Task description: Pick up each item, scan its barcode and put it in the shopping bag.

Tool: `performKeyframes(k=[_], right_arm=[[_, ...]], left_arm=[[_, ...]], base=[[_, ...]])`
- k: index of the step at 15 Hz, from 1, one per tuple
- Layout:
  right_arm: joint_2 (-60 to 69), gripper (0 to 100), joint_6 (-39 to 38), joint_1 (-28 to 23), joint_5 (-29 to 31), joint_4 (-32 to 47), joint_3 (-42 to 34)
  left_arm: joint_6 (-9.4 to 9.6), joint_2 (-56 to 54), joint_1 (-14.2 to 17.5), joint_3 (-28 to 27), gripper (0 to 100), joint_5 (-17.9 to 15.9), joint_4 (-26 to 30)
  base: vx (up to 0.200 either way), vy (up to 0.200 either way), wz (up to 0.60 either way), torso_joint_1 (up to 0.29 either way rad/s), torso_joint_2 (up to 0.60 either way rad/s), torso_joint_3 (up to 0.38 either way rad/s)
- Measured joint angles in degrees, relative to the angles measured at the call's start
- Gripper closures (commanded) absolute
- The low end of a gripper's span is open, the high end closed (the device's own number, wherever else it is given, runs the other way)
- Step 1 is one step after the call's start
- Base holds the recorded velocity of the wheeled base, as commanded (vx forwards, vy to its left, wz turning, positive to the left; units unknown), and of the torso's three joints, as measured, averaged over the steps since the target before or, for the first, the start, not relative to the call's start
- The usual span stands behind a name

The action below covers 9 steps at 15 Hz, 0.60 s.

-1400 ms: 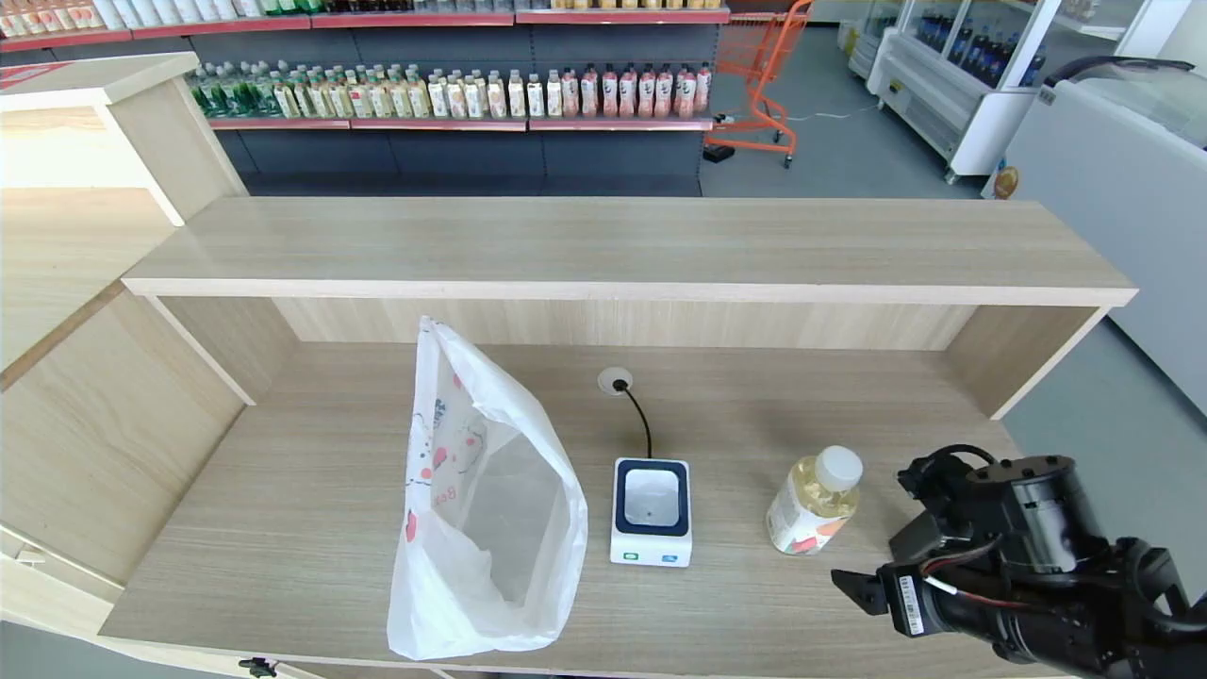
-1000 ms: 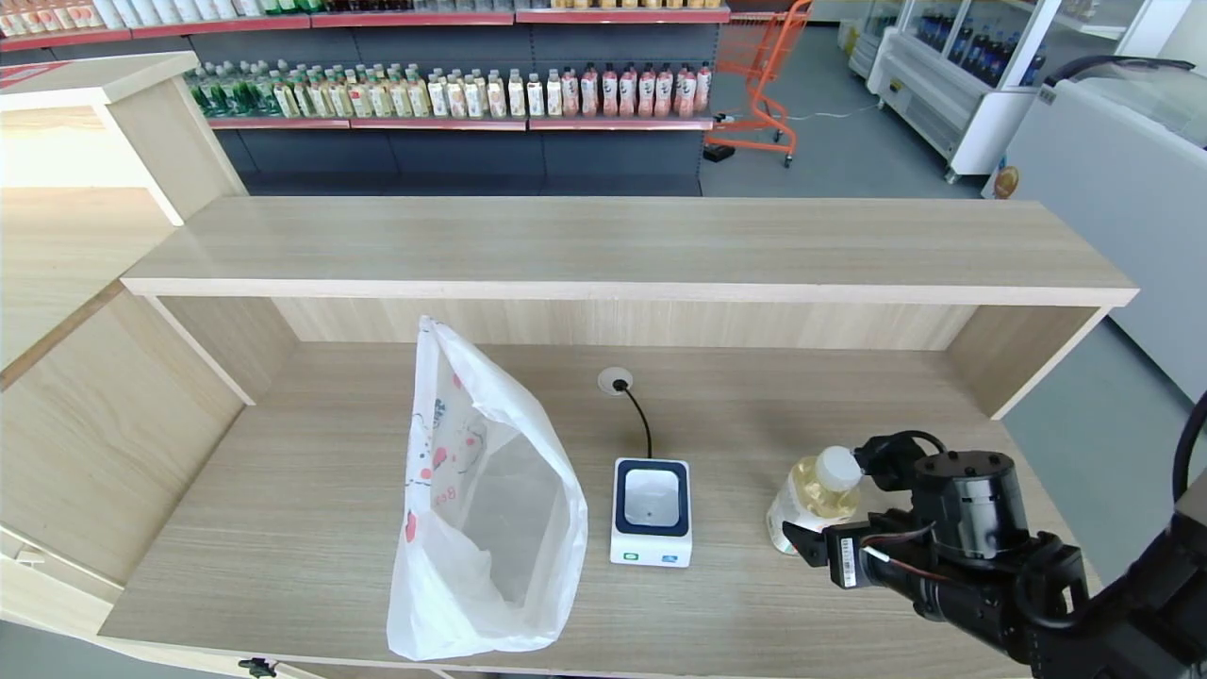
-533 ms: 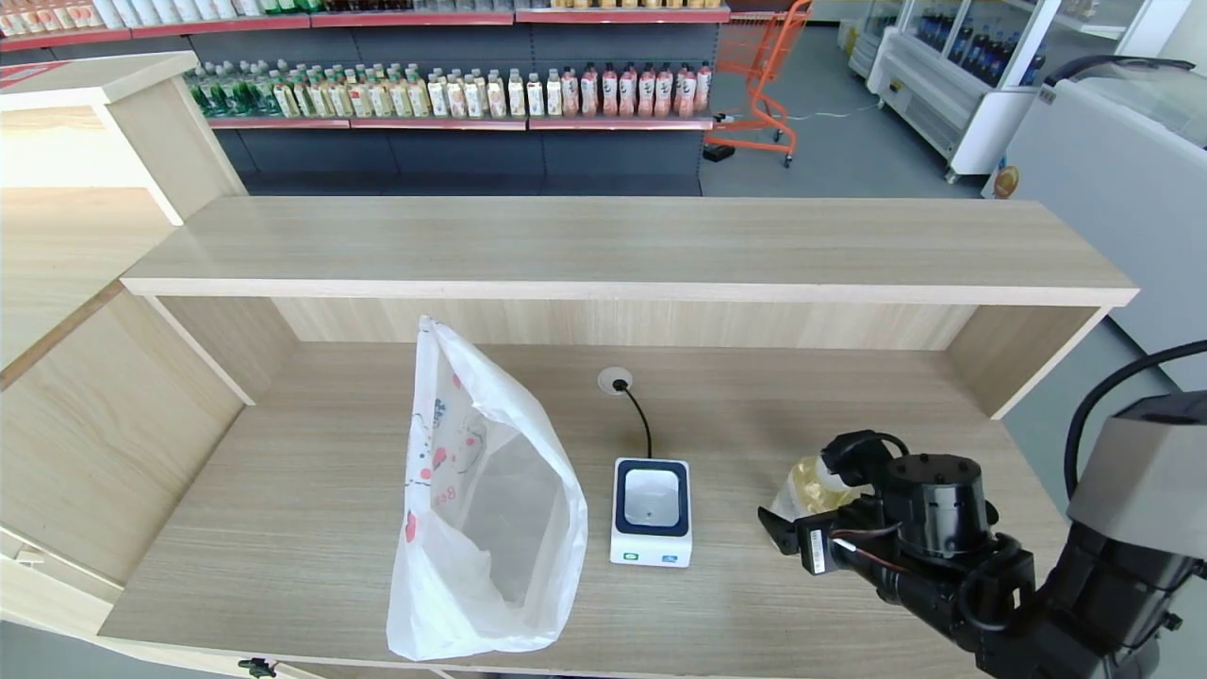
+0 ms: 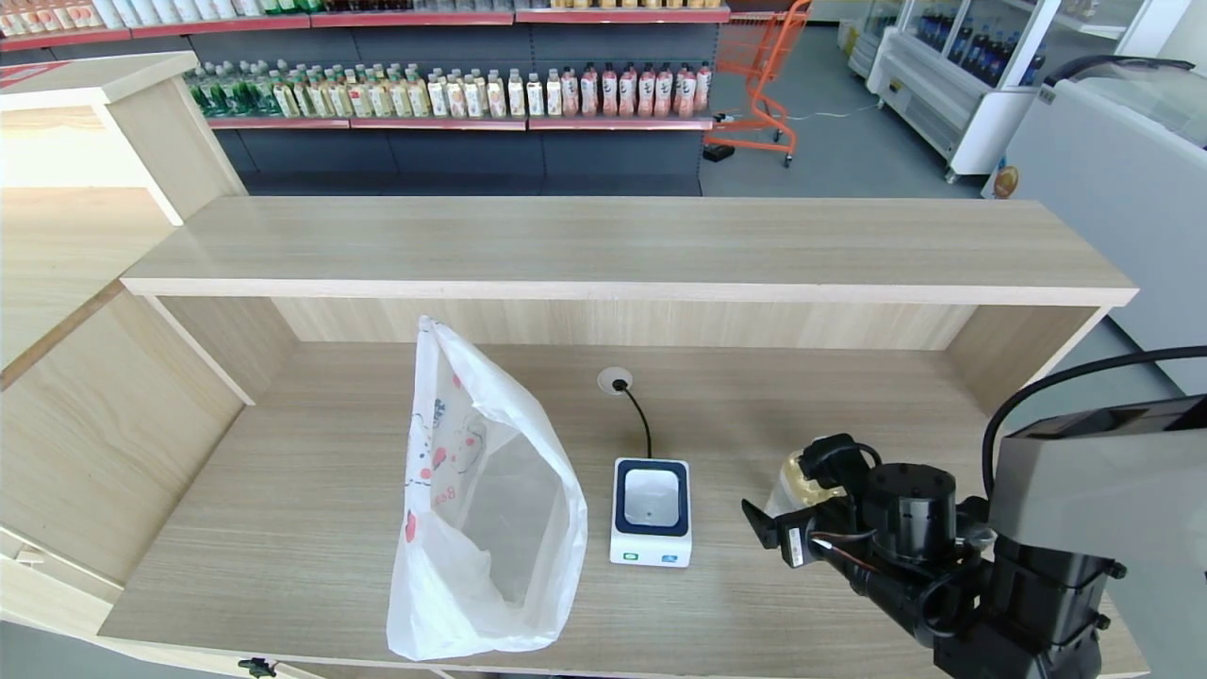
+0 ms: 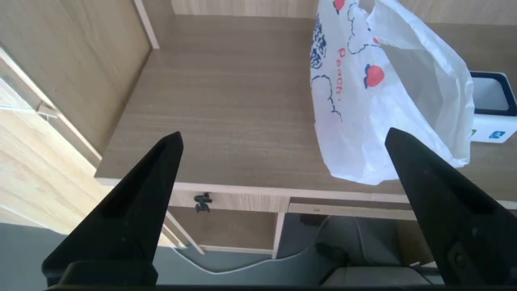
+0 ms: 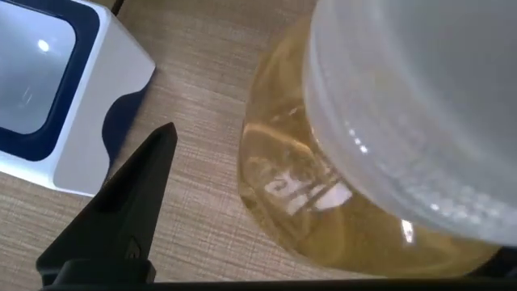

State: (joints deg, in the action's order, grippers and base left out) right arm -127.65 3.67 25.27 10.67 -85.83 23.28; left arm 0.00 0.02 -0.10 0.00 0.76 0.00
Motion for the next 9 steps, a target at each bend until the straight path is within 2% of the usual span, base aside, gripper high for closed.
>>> performKeyframes(k=[3, 4, 9], right_arm=[[-1.43, 0, 0.00, 0.00, -0.51, -0.52, 2.57], [-1.65, 100, 0.00, -0.06, -0.85, -0.90, 3.63], [-1.77, 100, 0.35, -0.33, -2.24, -1.72, 6.03]], left_arm=[[0.00, 0.00, 0.00, 0.00, 0, 0.02, 0.00], [0.00, 0.00, 0.00, 0.00, 0, 0.02, 0.00], [0.00, 0.00, 0.00, 0.00, 0, 0.02, 0.00]], base=[[0.000, 0.000, 0.00, 0.000, 0.00, 0.000], [0.000, 0.000, 0.00, 0.000, 0.00, 0.000], [0.000, 0.000, 0.00, 0.000, 0.00, 0.000]])
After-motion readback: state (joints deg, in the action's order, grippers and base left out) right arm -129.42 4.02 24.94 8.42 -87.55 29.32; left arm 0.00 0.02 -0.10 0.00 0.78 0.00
